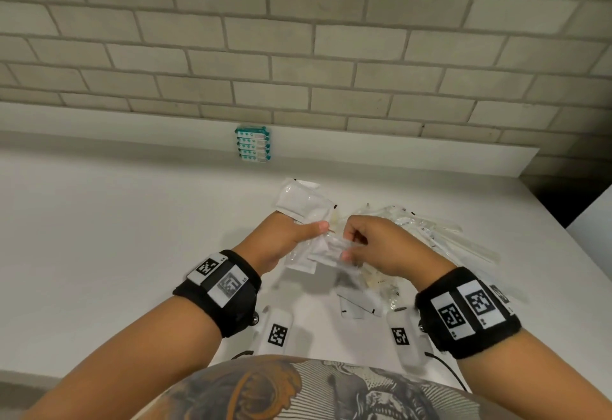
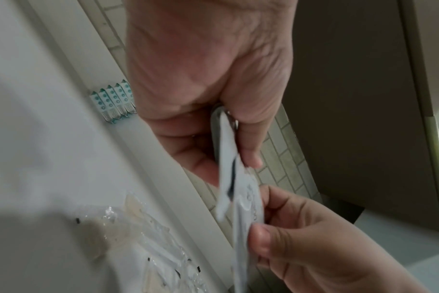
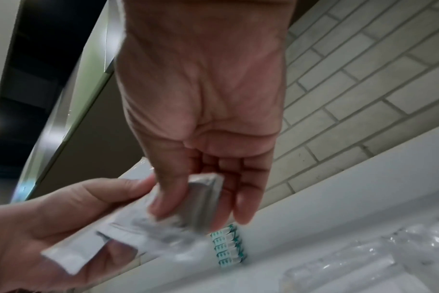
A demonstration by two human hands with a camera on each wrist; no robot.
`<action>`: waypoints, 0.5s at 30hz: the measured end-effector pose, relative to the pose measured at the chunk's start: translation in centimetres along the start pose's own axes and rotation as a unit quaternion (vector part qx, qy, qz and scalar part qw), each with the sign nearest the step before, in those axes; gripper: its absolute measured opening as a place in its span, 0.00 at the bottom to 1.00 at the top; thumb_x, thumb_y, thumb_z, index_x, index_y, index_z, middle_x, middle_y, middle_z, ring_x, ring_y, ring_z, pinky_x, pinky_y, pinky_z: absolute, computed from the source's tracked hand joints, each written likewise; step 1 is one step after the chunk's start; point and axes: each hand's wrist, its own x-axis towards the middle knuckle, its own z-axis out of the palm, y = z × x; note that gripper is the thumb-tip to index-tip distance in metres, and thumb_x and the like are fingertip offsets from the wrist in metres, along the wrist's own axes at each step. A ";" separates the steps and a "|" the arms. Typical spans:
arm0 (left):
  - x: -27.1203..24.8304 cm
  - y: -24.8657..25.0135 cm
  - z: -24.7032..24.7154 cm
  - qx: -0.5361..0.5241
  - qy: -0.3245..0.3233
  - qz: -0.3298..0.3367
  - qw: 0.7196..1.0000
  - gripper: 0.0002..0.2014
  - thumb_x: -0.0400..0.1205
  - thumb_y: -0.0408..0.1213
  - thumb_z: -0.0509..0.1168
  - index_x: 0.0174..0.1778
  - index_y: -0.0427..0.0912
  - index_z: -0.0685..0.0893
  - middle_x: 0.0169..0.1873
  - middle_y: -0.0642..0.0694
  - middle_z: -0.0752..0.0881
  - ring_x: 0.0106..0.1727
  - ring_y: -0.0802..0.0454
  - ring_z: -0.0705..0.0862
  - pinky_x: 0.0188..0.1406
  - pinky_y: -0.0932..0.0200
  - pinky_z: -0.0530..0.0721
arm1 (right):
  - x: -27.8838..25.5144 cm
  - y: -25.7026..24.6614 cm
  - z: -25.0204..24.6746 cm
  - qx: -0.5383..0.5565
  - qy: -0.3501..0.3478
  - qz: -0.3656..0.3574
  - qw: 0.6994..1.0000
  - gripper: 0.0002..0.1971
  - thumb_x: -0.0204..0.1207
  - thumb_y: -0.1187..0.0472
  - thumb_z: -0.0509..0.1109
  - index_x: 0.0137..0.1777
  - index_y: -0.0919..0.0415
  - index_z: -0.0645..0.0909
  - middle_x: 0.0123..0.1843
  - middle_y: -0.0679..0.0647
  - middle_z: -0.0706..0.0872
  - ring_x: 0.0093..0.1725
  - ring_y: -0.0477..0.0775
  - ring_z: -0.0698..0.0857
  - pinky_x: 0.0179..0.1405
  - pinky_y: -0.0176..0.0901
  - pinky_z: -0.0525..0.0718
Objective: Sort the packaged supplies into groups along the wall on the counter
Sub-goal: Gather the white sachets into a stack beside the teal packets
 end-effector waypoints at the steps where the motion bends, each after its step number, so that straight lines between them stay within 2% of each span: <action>1: 0.2 0.0 -0.1 0.003 0.011 -0.008 1.000 0.12 0.81 0.36 0.70 0.58 0.37 0.88 0.52 0.45 0.91 0.54 0.49 0.90 0.53 0.60 0.85 | 0.1 0.3 -0.3 0.008 0.023 0.005 1.000 0.11 0.74 0.60 0.75 0.39 0.52 0.74 0.36 0.47 0.77 0.32 0.47 0.73 0.31 0.38 0.71; 3: 0.4 0.4 -0.1 0.011 0.004 -0.029 1.000 0.12 0.82 0.38 0.68 0.58 0.37 0.87 0.46 0.44 0.92 0.44 0.49 0.91 0.42 0.61 0.87 | 0.4 0.9 -0.9 0.075 0.084 0.013 0.994 0.09 0.77 0.62 0.71 0.39 0.55 0.73 0.36 0.50 0.79 0.34 0.50 0.75 0.32 0.45 0.75; 5: 0.7 0.5 -0.3 0.068 -0.034 -0.038 0.996 0.11 0.83 0.39 0.67 0.56 0.37 0.87 0.38 0.42 0.92 0.37 0.46 0.88 0.39 0.60 0.86 | 0.7 1.3 -1.2 0.186 0.150 0.004 0.971 0.09 0.78 0.64 0.69 0.40 0.52 0.74 0.38 0.50 0.81 0.37 0.52 0.80 0.39 0.53 0.81; 6: 0.7 0.5 -0.2 0.094 -0.057 -0.034 0.993 0.10 0.83 0.39 0.68 0.57 0.39 0.86 0.39 0.41 0.91 0.38 0.44 0.87 0.40 0.57 0.86 | 0.9 1.3 -1.1 0.238 0.170 -0.004 0.956 0.09 0.79 0.64 0.69 0.42 0.50 0.75 0.40 0.49 0.83 0.39 0.52 0.82 0.43 0.54 0.82; 8: 0.9 0.6 0.3 0.098 -0.092 -0.024 0.991 0.12 0.82 0.37 0.68 0.61 0.42 0.85 0.45 0.37 0.91 0.41 0.41 0.87 0.40 0.52 0.85 | 1.0 0.8 -0.8 0.319 0.176 -0.020 0.931 0.07 0.80 0.65 0.68 0.51 0.51 0.78 0.46 0.49 0.86 0.42 0.49 0.85 0.43 0.47 0.83; 10: 1.0 1.0 0.9 0.088 -0.106 -0.010 0.990 0.13 0.82 0.34 0.68 0.62 0.41 0.84 0.46 0.39 0.90 0.41 0.47 0.88 0.36 0.53 0.86 | 1.1 0.2 -0.4 0.316 0.150 -0.024 0.937 0.10 0.79 0.63 0.71 0.57 0.53 0.78 0.50 0.51 0.88 0.45 0.50 0.87 0.41 0.41 0.85; 12: 0.9 1.4 1.2 0.114 -0.112 -0.005 0.987 0.11 0.81 0.32 0.70 0.58 0.39 0.86 0.40 0.42 0.90 0.36 0.52 0.88 0.38 0.55 0.86 | 1.3 -0.1 0.2 0.278 0.123 -0.015 0.953 0.17 0.74 0.63 0.76 0.59 0.54 0.75 0.49 0.55 0.88 0.45 0.53 0.88 0.39 0.44 0.89; 15: 0.9 1.3 0.7 0.152 -0.138 -0.006 0.979 0.10 0.77 0.34 0.73 0.54 0.38 0.87 0.39 0.41 0.90 0.37 0.47 0.86 0.41 0.55 0.85 | 1.6 0.1 0.6 0.250 0.134 0.012 0.959 0.19 0.71 0.63 0.78 0.57 0.56 0.75 0.46 0.58 0.87 0.41 0.55 0.87 0.39 0.50 0.89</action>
